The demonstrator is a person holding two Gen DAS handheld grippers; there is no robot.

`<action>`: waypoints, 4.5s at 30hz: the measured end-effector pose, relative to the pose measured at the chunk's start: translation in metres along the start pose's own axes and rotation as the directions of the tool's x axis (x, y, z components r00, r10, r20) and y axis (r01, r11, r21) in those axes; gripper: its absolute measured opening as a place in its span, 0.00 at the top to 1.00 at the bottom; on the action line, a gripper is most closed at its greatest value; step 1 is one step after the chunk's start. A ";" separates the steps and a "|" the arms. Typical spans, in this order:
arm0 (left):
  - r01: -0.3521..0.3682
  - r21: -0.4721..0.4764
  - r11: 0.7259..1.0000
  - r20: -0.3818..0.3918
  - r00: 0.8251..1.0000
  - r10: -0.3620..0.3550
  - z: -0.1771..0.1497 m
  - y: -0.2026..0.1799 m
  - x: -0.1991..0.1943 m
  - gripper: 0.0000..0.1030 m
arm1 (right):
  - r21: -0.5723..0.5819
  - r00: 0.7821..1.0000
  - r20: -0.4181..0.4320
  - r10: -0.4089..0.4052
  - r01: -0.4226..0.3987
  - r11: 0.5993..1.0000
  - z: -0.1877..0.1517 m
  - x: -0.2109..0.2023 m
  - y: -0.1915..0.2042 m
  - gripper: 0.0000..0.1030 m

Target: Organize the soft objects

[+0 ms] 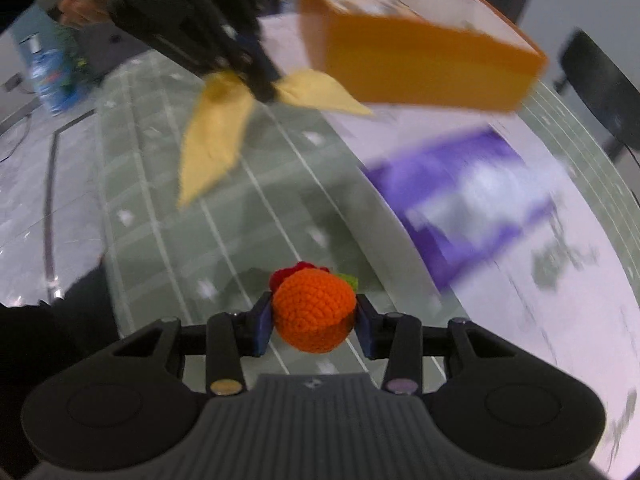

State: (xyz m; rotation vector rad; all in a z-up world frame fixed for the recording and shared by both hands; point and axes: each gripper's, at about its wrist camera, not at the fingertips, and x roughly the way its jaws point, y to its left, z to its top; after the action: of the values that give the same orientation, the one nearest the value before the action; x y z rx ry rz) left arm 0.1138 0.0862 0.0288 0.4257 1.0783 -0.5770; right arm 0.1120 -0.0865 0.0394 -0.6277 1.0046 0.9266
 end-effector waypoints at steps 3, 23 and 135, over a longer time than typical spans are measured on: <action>-0.014 -0.011 1.000 0.031 0.999 0.014 -0.003 0.008 -0.022 0.94 | -0.050 0.999 0.052 0.016 -0.013 0.999 0.032 -0.006 0.009 0.60; -0.152 -0.192 0.970 0.253 0.947 0.199 0.089 0.144 -0.109 0.94 | -0.097 0.963 0.217 -0.160 0.184 0.978 0.218 -0.026 -0.059 0.60; -0.342 -0.755 0.560 -0.002 0.855 0.519 0.034 0.080 -0.050 0.04 | 0.566 0.896 0.188 -0.401 0.235 0.790 0.159 0.018 -0.113 0.03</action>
State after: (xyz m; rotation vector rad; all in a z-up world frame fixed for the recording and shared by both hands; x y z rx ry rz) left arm 0.1704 0.1401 0.0924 -0.1065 0.8496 0.2875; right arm 0.2826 -0.0072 0.0936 -0.1641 0.7928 0.3852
